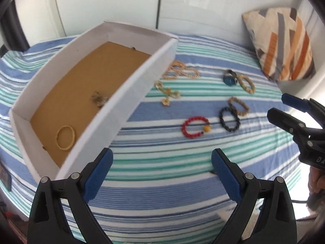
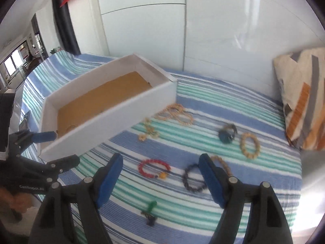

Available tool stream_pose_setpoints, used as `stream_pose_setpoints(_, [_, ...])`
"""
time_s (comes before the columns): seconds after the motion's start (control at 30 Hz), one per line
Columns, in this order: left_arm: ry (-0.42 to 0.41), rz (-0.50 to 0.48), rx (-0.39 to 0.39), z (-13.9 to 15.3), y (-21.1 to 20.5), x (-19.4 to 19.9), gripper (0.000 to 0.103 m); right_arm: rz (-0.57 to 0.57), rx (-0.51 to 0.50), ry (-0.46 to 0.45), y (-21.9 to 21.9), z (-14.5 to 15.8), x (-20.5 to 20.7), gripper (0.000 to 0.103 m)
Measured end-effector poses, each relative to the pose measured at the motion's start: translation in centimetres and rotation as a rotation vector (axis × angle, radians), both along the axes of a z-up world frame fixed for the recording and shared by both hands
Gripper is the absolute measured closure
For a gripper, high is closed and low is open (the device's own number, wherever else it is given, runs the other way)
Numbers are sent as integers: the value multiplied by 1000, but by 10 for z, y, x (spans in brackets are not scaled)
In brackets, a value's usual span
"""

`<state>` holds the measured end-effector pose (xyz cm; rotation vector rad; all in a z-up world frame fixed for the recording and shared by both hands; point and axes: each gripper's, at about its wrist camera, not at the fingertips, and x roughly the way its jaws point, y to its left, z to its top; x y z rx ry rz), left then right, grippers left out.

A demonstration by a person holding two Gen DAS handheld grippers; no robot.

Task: Organize jewelry
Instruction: 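Withdraw both open tools from the tray back over the bed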

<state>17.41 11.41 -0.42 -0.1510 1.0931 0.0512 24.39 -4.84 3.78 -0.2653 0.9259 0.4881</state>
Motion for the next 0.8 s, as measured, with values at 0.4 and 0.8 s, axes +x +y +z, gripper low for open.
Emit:
stream_pose_setpoints(0.4, [38, -103, 20, -8, -22, -29, 4, -147, 57, -40, -78, 7, -59, 22])
stream_pose_setpoints(0.8, [33, -140, 70, -6, -43, -22, 4, -169, 2, 46, -94, -27, -76, 0])
